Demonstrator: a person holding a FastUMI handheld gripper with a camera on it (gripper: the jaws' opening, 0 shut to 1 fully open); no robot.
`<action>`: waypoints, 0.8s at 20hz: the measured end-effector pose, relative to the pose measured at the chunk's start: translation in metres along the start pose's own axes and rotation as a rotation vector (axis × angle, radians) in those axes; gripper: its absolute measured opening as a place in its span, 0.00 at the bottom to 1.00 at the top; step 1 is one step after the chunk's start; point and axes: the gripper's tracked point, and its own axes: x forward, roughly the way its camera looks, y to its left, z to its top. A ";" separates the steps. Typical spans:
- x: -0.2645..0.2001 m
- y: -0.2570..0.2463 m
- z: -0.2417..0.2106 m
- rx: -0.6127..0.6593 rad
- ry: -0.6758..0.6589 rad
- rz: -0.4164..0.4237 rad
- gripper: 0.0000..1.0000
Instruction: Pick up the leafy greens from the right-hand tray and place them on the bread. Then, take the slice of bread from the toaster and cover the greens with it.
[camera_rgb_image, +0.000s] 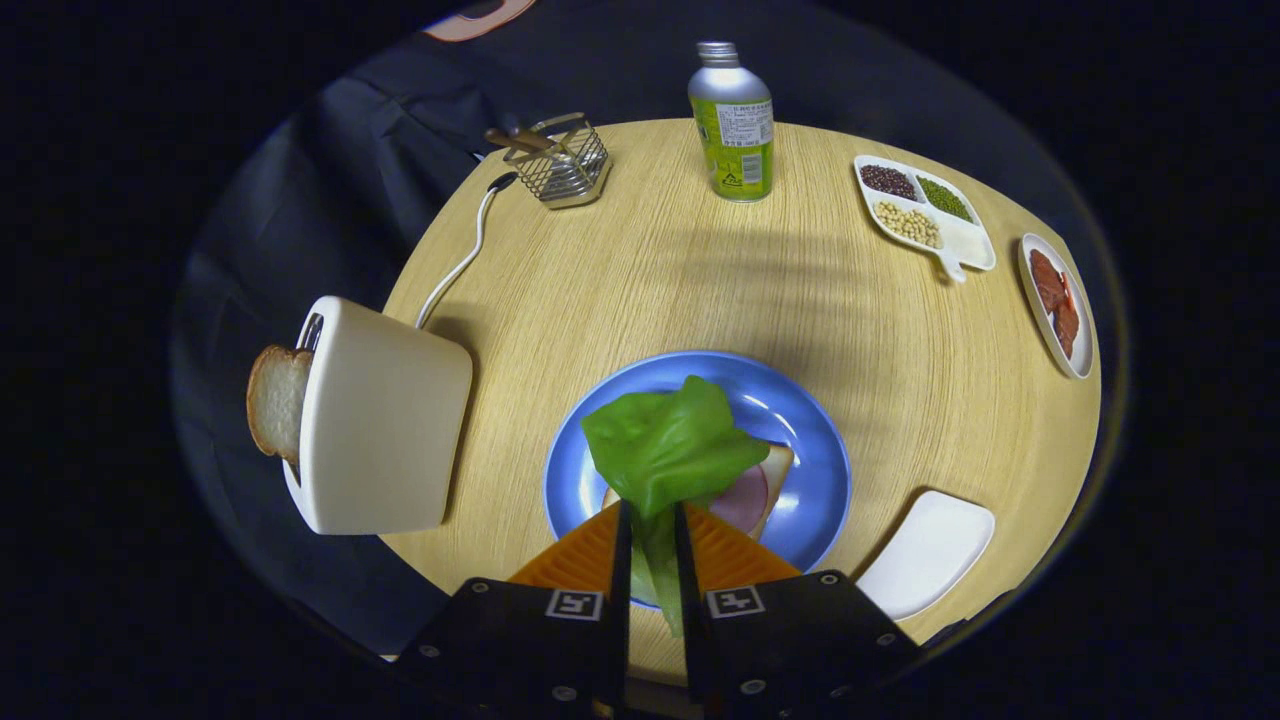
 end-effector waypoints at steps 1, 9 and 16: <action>-0.001 -0.003 -0.001 -0.003 -0.001 -0.016 0.27; -0.027 0.002 0.005 0.008 -0.036 -0.037 0.67; -0.071 0.054 0.028 0.021 -0.086 0.021 0.89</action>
